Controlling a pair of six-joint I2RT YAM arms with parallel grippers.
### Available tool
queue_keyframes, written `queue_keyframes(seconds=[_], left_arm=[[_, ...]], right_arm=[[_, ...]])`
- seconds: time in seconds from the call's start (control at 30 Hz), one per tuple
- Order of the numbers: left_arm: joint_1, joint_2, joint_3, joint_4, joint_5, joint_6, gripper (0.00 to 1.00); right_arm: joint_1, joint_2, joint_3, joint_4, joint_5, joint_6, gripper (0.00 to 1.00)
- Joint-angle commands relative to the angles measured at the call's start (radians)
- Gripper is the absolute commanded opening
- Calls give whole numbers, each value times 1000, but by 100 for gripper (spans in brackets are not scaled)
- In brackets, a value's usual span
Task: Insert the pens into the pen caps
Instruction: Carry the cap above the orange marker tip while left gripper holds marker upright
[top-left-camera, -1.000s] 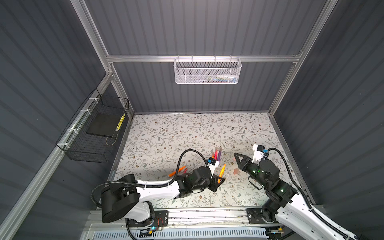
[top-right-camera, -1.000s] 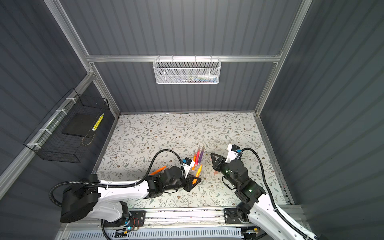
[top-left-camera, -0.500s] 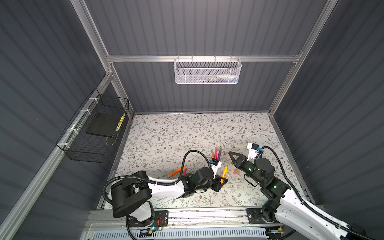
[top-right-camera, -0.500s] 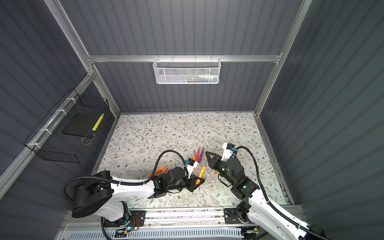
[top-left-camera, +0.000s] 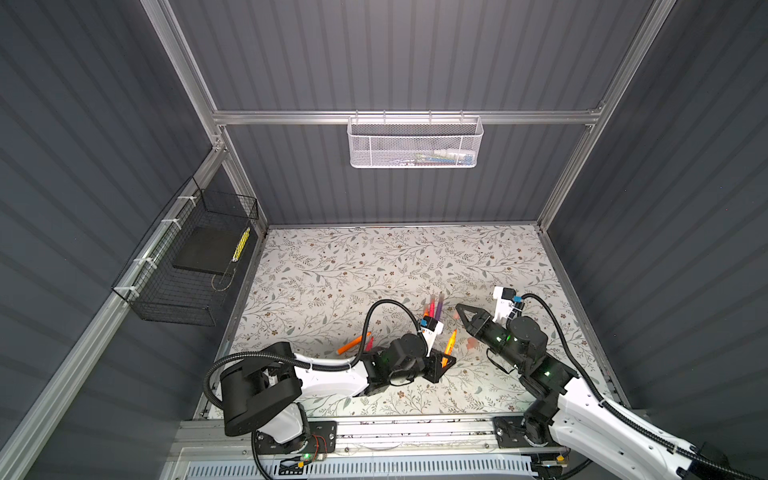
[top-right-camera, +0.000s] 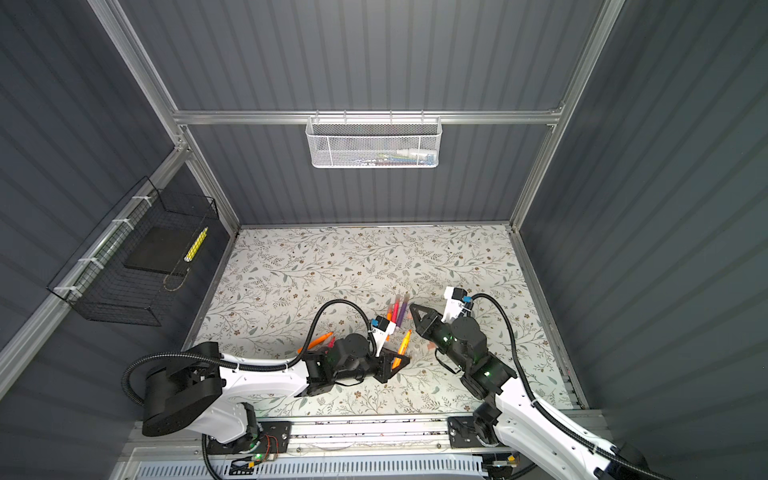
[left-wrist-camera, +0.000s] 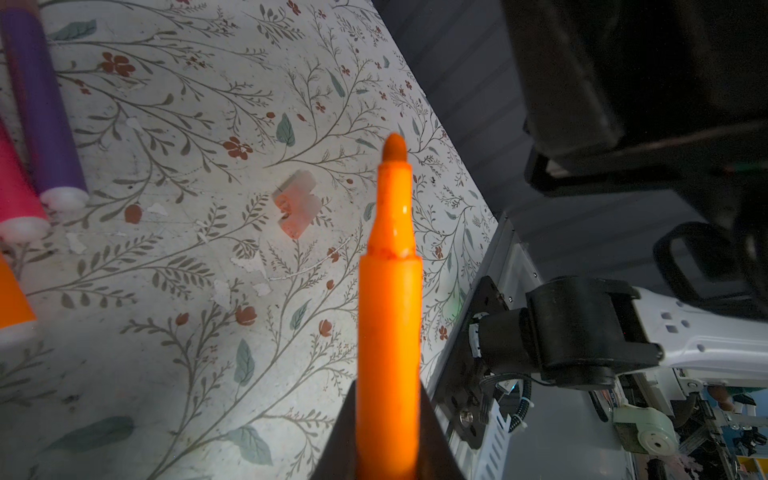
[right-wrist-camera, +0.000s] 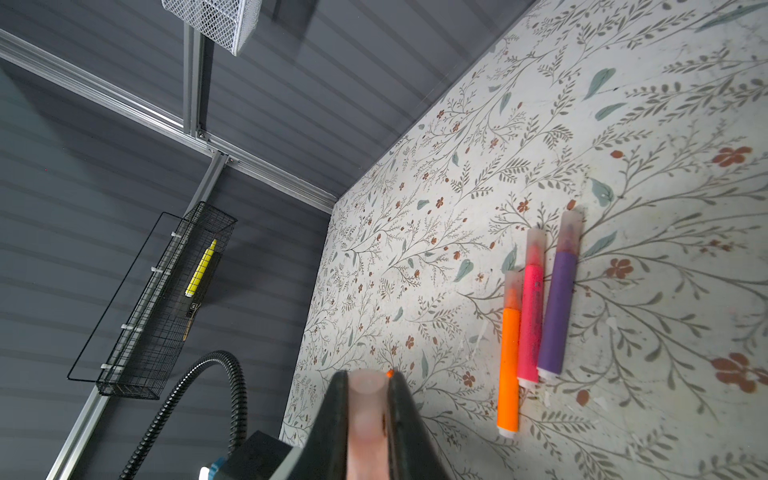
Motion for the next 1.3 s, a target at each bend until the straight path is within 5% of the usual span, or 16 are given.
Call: queue_keyframes(seconds=[0.0, 1.27], left_arm=[[-6, -40, 1, 6, -19, 1, 0], [-6, -55, 12, -19, -65, 15, 0]], right_arm=[[6, 12, -16, 18, 6, 16, 0], [38, -56, -99, 79, -32, 59, 0]])
